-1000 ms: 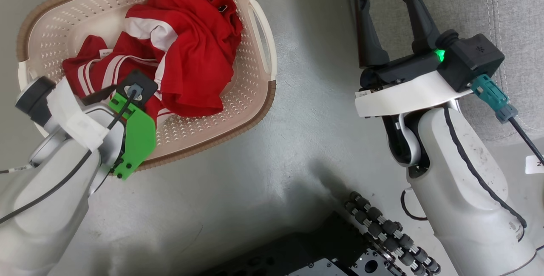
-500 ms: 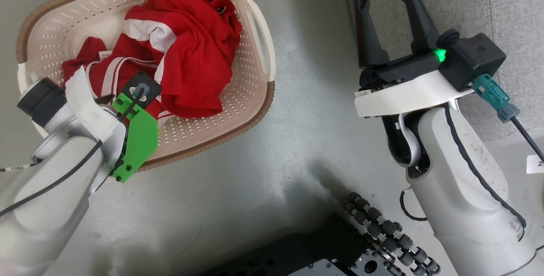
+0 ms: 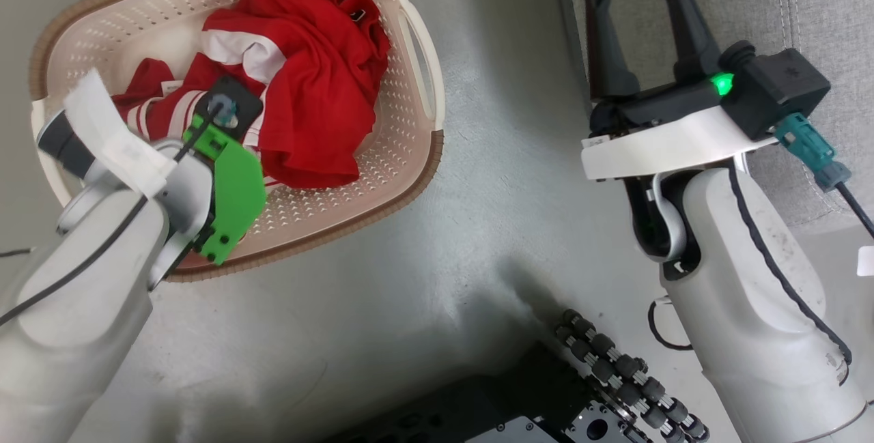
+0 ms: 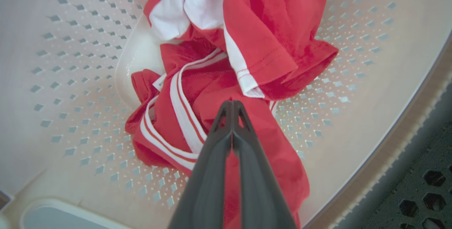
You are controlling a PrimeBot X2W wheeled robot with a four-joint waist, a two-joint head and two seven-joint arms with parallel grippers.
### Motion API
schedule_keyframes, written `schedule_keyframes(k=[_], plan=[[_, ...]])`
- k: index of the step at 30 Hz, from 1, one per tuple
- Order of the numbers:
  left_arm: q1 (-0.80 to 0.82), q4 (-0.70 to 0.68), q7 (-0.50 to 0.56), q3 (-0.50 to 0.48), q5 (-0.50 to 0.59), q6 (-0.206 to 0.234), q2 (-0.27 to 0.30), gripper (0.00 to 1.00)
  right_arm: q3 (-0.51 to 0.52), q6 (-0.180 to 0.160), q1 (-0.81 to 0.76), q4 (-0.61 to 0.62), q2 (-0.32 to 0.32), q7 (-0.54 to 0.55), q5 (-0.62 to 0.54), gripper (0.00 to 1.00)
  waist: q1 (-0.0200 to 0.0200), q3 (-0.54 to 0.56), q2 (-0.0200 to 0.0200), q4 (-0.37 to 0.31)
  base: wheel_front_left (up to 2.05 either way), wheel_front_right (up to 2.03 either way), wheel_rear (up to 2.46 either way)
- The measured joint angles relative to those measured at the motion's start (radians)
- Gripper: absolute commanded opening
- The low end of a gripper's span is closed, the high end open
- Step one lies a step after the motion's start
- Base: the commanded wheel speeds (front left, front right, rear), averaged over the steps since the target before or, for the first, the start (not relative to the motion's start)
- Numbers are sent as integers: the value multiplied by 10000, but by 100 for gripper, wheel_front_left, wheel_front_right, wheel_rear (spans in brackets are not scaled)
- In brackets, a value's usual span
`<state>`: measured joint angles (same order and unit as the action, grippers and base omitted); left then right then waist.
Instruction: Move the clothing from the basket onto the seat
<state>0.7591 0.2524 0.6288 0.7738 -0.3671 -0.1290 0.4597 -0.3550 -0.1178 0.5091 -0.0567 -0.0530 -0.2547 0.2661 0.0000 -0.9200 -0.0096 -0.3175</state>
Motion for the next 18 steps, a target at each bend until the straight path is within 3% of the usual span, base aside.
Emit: schedule_keyframes(k=[12,18], plan=[[-18,-140,-1783,-1062,-708,430,-625,0,784,-59,-103,-395,6,0,-435,100,-1,756,0,492,0,0,0],[-881,-155,-3062,-1657,-1300,800,-1009,0,1145,-59,-470,-479,-56,0,-754,100,-1,1445,0,880,0,0,0]])
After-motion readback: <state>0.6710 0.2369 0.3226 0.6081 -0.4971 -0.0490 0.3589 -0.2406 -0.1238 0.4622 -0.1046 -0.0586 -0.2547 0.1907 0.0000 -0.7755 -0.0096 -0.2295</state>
